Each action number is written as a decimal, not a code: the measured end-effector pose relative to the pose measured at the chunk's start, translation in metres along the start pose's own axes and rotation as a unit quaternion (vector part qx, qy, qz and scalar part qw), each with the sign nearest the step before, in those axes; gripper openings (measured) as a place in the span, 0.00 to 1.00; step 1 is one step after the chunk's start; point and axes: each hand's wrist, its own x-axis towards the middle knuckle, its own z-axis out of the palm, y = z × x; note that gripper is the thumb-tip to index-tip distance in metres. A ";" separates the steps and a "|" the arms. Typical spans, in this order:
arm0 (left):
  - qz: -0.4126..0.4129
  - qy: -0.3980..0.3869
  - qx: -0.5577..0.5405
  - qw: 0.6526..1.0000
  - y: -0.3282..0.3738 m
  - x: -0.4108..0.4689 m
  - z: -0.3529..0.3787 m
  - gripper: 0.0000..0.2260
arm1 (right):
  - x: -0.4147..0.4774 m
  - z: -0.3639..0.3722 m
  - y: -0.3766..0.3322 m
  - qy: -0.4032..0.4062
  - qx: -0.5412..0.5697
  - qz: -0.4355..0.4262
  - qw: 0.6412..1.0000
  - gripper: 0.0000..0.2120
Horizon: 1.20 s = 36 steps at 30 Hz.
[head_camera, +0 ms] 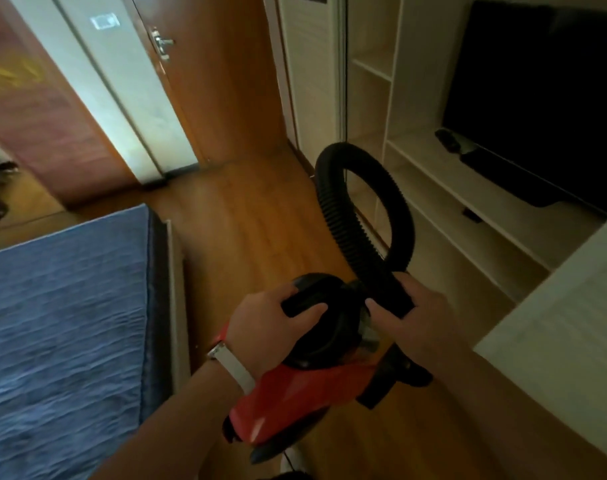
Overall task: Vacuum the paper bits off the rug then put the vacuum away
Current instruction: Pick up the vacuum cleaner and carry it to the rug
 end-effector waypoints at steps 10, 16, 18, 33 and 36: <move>-0.056 -0.001 -0.069 0.996 -0.094 0.136 -0.013 0.19 | 0.164 0.076 0.003 -0.032 -0.003 0.025 0.999 0.08; -0.037 -0.015 -0.061 0.997 -0.137 0.234 -0.051 0.16 | 0.267 0.121 -0.017 -0.006 -0.006 0.024 1.000 0.09; -0.021 -0.012 -0.030 0.999 -0.148 0.265 -0.062 0.15 | 0.298 0.132 -0.022 -0.002 -0.008 0.011 1.000 0.12; -0.044 0.043 0.086 0.994 -0.212 0.486 -0.071 0.21 | 0.556 0.184 0.026 -0.062 -0.008 -0.018 0.998 0.11; -0.077 0.050 0.101 0.991 -0.209 0.536 -0.066 0.24 | 0.614 0.181 0.037 -0.110 -0.011 -0.029 0.993 0.05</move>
